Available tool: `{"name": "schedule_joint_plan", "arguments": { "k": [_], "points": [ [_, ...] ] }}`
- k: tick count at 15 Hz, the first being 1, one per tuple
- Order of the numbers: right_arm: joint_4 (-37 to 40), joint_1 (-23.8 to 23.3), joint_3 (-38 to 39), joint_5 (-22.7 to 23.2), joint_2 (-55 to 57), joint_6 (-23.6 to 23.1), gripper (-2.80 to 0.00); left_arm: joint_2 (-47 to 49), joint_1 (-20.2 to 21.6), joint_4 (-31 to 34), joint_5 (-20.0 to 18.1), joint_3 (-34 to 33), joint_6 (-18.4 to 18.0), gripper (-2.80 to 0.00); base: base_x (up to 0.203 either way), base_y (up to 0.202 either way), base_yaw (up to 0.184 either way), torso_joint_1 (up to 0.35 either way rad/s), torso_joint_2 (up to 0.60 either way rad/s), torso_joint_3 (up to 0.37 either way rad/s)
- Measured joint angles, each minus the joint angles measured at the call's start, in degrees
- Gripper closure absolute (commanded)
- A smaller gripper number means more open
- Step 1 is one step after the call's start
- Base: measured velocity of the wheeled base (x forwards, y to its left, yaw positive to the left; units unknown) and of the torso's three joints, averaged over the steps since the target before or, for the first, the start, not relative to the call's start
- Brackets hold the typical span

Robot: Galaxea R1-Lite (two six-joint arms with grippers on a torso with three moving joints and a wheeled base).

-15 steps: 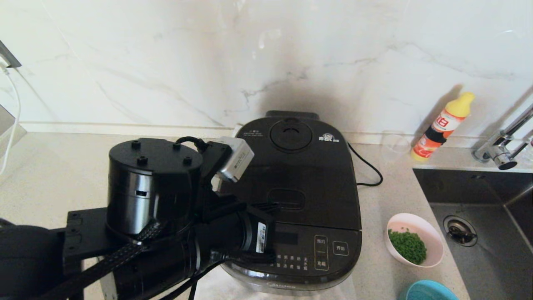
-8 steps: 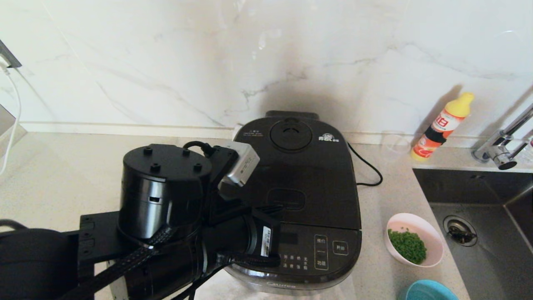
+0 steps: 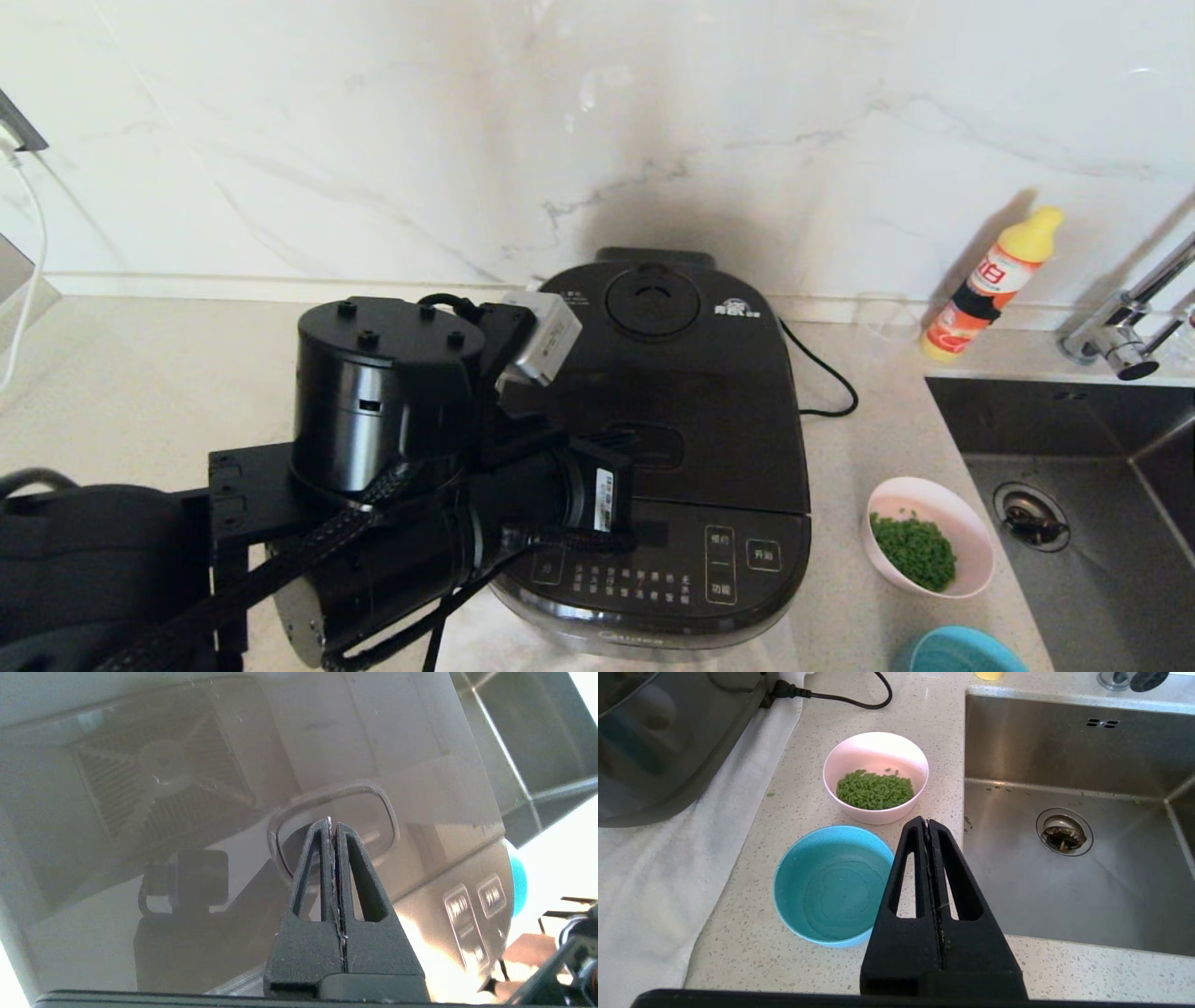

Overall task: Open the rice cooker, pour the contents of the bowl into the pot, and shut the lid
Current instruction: Open the rice cooker

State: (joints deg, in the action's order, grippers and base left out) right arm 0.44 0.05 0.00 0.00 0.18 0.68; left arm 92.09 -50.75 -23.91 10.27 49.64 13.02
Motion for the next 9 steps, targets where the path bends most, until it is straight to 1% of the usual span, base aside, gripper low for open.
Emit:
{"name": "schedule_joint_plan", "arguments": {
  "k": [3, 9],
  "points": [
    [0.00, 0.05, 0.00, 0.00, 0.00, 0.00, 0.00, 0.17, 0.76, -0.11, -0.22, 0.09, 0.17, 0.00, 0.000, 0.000, 0.000, 0.000, 0.00, 0.000],
    [0.00, 0.00, 0.00, 0.00, 0.00, 0.02, 0.00, 0.73, 0.81, -0.36, -0.62, -2.04, 0.06, 0.00, 0.000, 0.000, 0.000, 0.000, 0.00, 0.000]
  ]
}}
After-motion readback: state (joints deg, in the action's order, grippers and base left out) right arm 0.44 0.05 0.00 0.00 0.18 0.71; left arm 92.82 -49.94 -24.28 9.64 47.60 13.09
